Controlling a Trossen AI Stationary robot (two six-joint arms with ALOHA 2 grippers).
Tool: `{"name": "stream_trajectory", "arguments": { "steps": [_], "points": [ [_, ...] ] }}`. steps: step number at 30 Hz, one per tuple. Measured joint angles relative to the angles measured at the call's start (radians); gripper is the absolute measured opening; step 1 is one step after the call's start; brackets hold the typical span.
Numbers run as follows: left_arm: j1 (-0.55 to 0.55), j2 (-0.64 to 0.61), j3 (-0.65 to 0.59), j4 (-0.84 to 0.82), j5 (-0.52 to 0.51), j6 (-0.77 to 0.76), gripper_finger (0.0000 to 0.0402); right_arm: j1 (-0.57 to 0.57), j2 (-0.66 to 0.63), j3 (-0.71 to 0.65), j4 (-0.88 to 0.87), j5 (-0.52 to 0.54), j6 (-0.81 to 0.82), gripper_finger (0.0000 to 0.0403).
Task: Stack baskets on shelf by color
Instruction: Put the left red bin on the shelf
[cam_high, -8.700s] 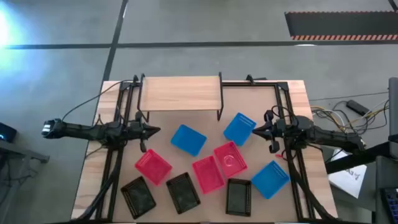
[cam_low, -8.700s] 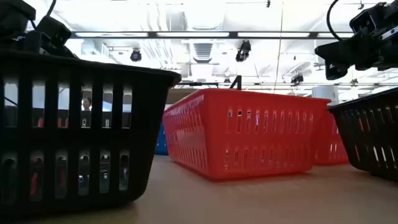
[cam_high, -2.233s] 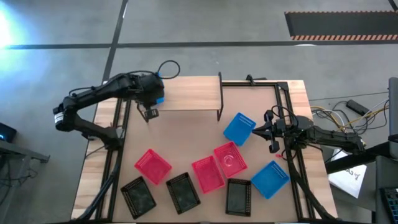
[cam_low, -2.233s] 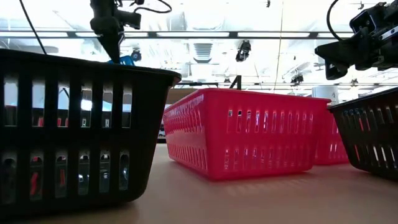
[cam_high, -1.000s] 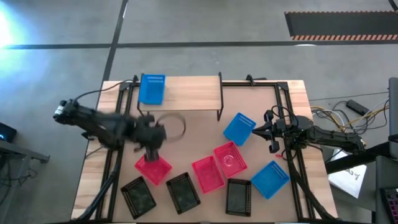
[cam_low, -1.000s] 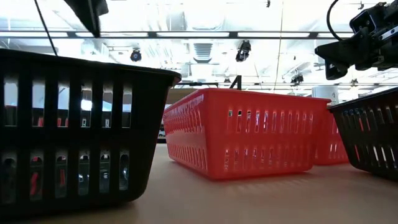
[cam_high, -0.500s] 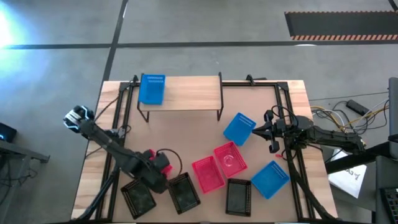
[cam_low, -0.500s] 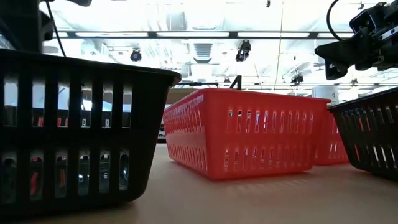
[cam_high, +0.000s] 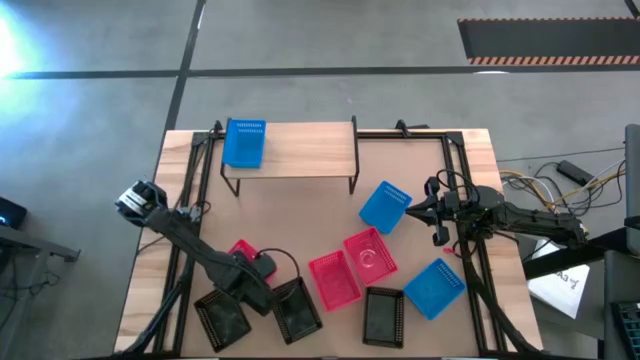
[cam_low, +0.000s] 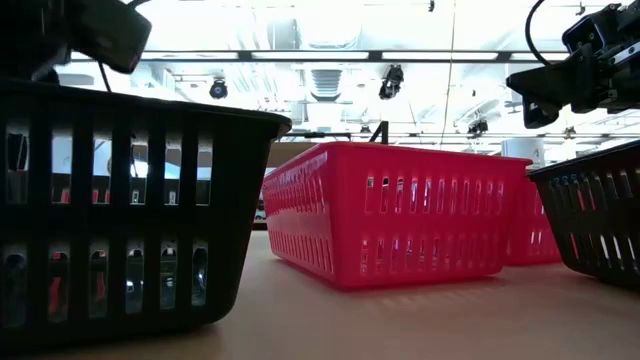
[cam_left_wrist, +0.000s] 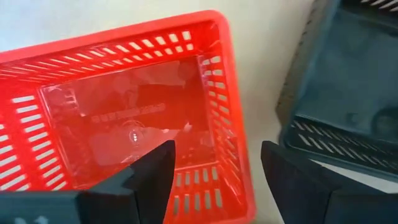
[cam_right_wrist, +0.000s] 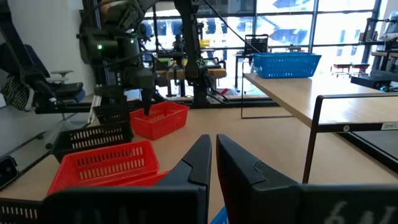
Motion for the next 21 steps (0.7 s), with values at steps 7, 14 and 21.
{"name": "stream_trajectory", "arguments": {
  "steps": [7, 14, 21],
  "points": [
    [0.001, 0.014, -0.016, -0.024, -0.002, 0.024, 0.0166, 0.000, 0.000, 0.000, 0.000, 0.000, 0.000, 0.0018],
    [0.005, 0.014, -0.018, -0.058, -0.037, 0.196, 0.0075, 0.000, 0.000, 0.000, 0.000, 0.000, 0.000, 0.0018],
    [0.007, 0.004, -0.006, -0.059, -0.049, 0.393, 0.0007, 0.000, 0.000, 0.000, 0.000, 0.000, 0.000, 0.0018]
  ]
}}
